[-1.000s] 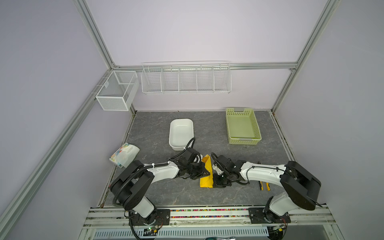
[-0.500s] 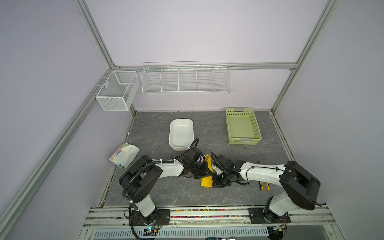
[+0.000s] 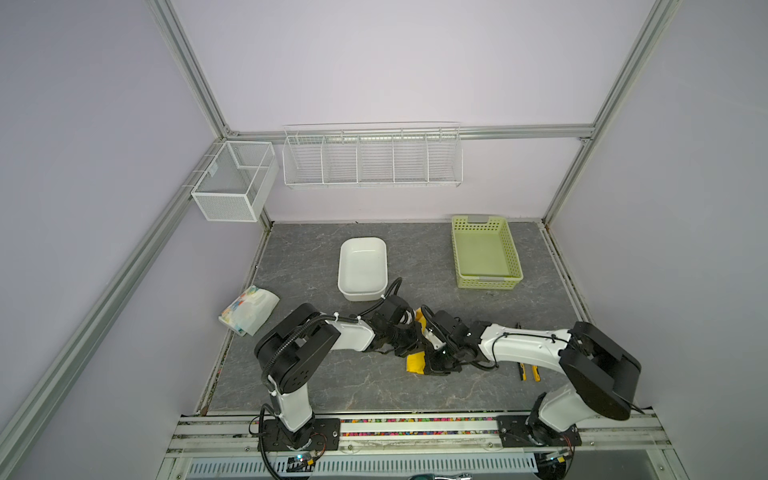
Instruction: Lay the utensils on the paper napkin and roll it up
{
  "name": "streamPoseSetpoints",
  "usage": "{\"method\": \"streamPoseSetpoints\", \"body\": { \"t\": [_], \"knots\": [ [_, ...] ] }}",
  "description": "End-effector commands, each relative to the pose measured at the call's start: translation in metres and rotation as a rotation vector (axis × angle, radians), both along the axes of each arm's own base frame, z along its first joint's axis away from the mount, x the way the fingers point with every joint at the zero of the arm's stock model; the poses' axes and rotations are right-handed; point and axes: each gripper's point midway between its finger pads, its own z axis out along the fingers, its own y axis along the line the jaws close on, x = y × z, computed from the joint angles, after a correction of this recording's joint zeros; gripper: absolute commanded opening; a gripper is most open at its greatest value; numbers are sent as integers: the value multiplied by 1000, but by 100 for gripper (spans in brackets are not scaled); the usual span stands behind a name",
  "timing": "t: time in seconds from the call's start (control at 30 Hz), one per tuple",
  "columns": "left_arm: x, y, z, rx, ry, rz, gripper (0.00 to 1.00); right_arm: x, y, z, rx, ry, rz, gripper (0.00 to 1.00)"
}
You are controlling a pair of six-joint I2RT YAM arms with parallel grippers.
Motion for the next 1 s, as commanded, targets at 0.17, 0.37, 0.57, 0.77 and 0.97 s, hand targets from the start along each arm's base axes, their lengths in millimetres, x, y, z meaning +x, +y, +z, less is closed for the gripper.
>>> {"method": "streamPoseSetpoints", "body": {
  "t": [0.17, 0.37, 0.57, 0.77, 0.97],
  "knots": [
    [16, -9, -5, -12, -16, 72, 0, -7, -29, -13, -128, -11, -10, 7],
    [23, -1, -18, 28, -30, 127, 0, -2, -40, -8, -155, -41, -63, 7],
    [28, 5, -20, 7, -26, 181, 0, 4, -38, 2, -84, -50, -154, 9],
    [32, 9, -18, 8, -37, 205, 0, 9, -16, 17, 110, -20, -248, 8],
    [32, 13, -21, 6, -32, 224, 0, 17, -1, 34, 225, -26, -292, 8]
  ]
}}
